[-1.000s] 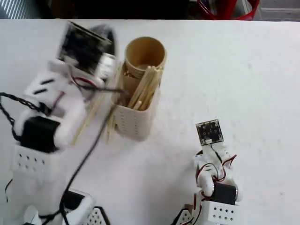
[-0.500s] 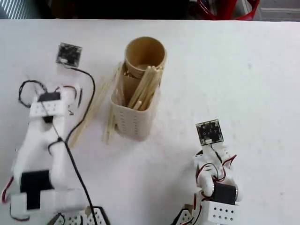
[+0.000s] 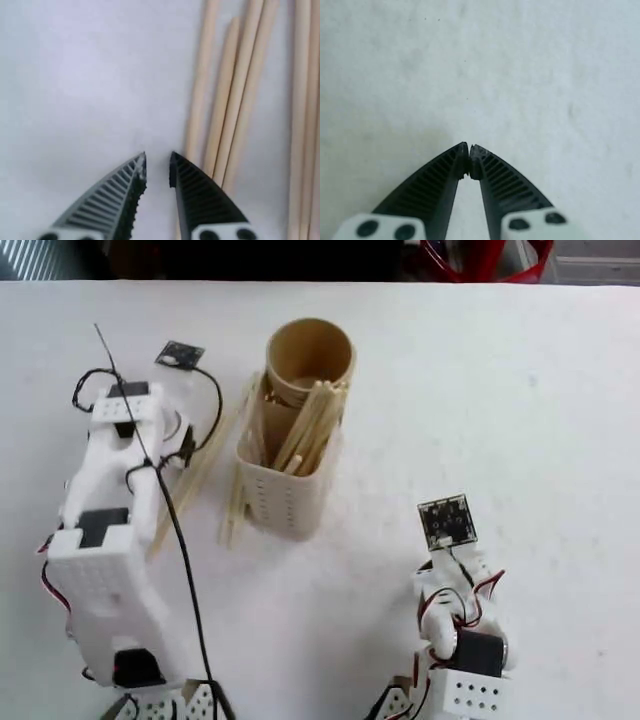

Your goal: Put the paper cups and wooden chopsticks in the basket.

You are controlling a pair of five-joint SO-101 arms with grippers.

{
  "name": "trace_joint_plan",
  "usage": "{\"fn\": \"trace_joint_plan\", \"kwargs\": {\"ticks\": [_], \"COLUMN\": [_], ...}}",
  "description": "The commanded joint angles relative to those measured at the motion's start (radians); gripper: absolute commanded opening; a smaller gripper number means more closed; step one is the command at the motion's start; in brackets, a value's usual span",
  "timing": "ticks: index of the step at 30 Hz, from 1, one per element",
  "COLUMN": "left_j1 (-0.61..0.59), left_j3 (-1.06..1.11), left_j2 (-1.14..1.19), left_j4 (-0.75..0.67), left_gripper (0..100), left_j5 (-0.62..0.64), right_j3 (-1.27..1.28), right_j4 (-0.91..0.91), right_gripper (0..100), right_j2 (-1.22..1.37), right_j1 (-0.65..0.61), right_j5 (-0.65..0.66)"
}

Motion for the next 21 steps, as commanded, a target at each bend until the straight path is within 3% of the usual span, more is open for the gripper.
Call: {"fn": "trace_joint_plan", "kwargs": {"ticks": [1,10,21], "left_j1": [-0.012,0.053,0.053], "left_j3": [-0.052,0.238,0.206], "left_j2": [-0.064,-0.303,-0.188], "left_j4": [0.003,-0.147,-0.181], "left_gripper": [9,10,10], "left_j5": [0.003,0.011,-0.008], "right_j3": [0.009,0.009,0.009], "right_j4": [-0.012,-0.012,-0.012], "right_gripper": [1.8,1.8,1.8], "right_j2": [-0.002,-0.002,-0.002], "right_j1": [-0.001,0.001,0.001], "right_j5": [-0.002,-0.002,-0.002]}}
